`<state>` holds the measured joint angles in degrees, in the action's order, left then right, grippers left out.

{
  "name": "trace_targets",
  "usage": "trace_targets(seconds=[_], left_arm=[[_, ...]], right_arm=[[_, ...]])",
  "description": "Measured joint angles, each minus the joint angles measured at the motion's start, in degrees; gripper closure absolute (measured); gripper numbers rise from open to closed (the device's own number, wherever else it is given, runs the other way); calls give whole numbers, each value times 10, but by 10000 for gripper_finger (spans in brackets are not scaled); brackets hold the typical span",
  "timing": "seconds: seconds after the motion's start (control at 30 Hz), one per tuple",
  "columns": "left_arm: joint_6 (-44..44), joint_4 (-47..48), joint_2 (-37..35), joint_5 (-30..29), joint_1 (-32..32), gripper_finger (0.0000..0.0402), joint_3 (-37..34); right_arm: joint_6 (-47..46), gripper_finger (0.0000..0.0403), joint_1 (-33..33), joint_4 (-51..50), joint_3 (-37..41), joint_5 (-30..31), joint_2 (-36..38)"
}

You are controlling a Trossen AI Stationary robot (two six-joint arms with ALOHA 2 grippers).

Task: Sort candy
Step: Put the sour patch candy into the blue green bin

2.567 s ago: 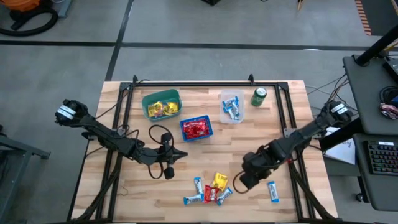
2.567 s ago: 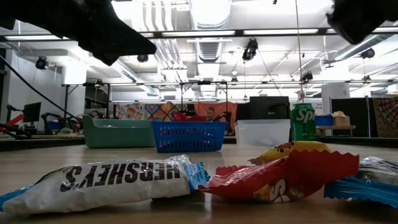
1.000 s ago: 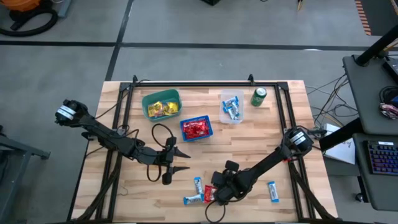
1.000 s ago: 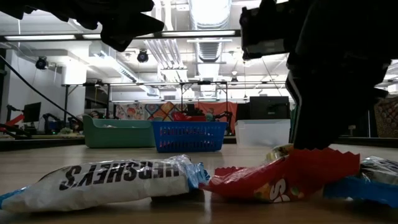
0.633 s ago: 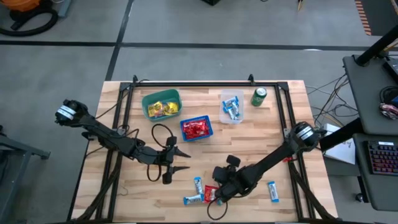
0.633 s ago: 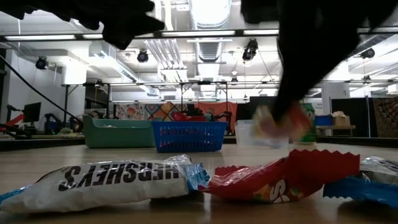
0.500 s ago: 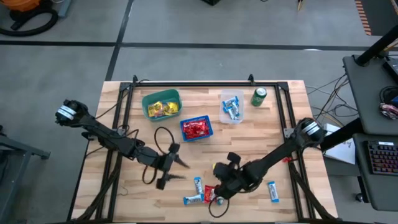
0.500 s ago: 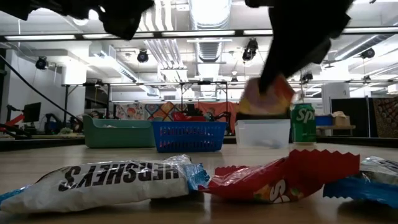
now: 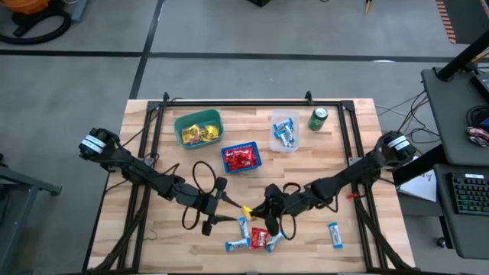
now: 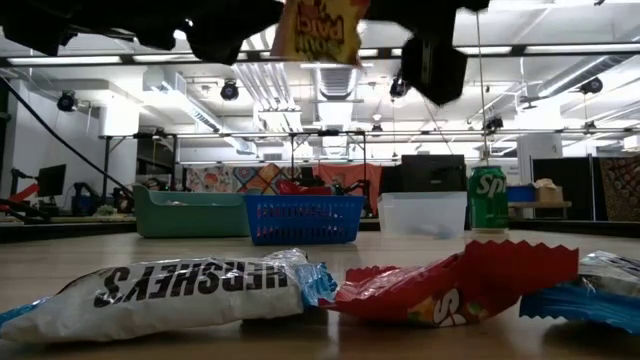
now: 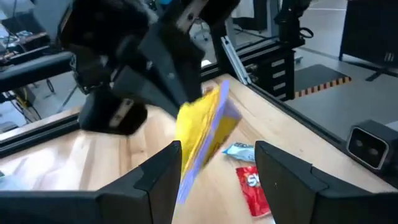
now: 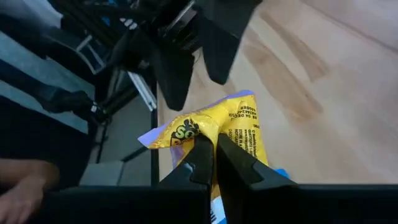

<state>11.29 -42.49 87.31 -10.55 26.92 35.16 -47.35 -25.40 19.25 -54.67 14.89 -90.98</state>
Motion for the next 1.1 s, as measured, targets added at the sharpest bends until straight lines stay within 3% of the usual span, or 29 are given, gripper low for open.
trace_targets(seconds=[0.27, 0.6, 0.77, 0.97, 1.1], left_arm=[[-15, -26, 43, -48, -1, 215, 18], [-5, -24, 114, -59, 0, 220, 68], [8, -7, 114, -60, 2, 266, 74], [-4, 7, 105, -60, 2, 378, 74], [-9, 13, 104, -61, 1, 391, 73]], right_arm=[[-6, 394, 11, 46, 29, -18, 0], [15, 394, 11, 65, 18, -45, 0], [33, 394, 11, 64, 18, -43, 0], [39, 393, 12, 55, 17, -39, 0], [40, 393, 14, 36, 17, -18, 0]])
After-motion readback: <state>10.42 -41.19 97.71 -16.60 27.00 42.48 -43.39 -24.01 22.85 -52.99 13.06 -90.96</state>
